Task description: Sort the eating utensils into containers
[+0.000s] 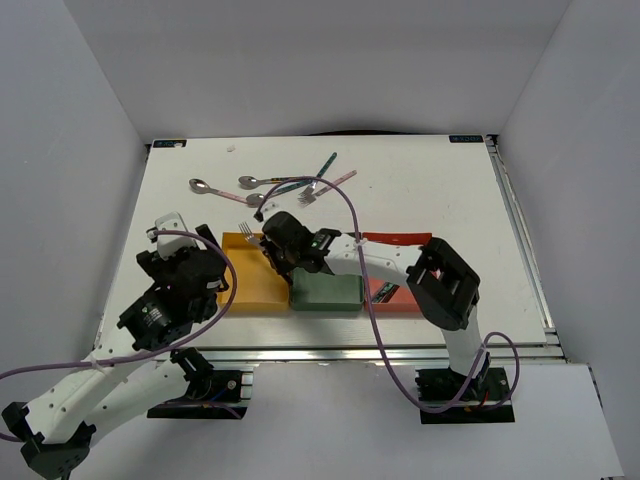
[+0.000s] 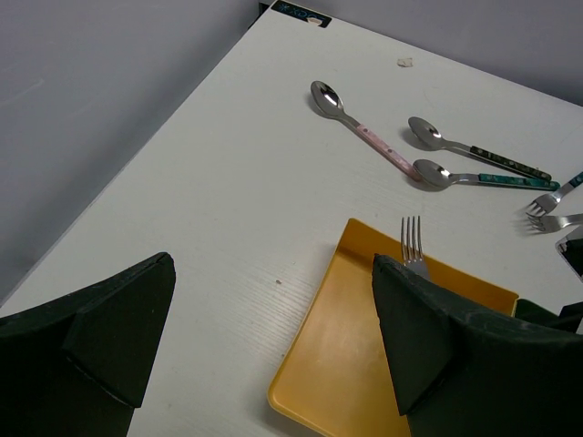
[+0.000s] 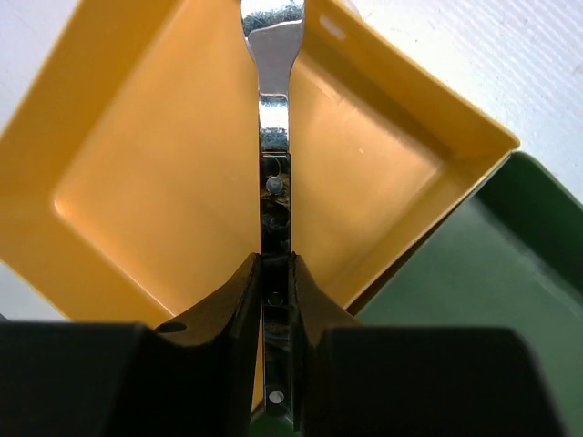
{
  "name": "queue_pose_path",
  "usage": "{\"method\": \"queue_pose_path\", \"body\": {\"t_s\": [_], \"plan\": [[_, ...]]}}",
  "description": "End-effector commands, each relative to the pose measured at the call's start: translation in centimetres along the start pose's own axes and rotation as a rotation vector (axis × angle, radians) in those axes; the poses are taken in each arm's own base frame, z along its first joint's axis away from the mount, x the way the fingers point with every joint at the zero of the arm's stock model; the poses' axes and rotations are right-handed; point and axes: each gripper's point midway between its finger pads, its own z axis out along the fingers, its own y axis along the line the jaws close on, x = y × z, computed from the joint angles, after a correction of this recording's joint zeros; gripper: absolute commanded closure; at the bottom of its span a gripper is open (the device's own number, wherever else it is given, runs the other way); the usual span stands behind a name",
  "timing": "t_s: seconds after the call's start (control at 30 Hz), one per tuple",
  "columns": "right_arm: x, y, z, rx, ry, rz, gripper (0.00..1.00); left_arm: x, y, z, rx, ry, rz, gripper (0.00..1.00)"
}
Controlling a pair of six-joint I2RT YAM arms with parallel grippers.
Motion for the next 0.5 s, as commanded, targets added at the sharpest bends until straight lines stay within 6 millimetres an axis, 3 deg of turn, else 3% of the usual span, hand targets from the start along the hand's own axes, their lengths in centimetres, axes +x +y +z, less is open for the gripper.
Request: {"method": "queue_pose_path", "body": {"t_s": [0.0,0.13,0.3,0.33,0.37,0.47], "plan": [[-3.2,1.2,0.0,-0.012,-0.083,0.056,1.0,-0.7,0.2,-0.1,-0.002,-0.009,-0.023,0.02],[-3.1,2.9,0.3,-0.041,-0.072,0.029,1.0,-0.8,0.4,-0.2,0.004,-0.011,-0.033,0.02],[-3.1,3.5,0.4,-0.046,-0.067,0.021,0.99,-0.8,0.4,-0.3,0.011,-0.011,-0.037,0.02],[-3.0,3.6,0.4,-0.047,-0.062,0.019,0.95,-0.8,0.4,-0.3,0.011,-0.011,-0.037,0.02],[-2.8,3.7,0.3,-0.052,-0.058,0.017,0.82,-0.9,0.4,-0.3,0.011,-0.012,-0.039,0.02],[-3.1,4.2,-0.9,-0.075,-0.072,-0.009,0.69,-0.9,0.5,-0.3,0.013,-0.012,-0.044,0.02]]}}
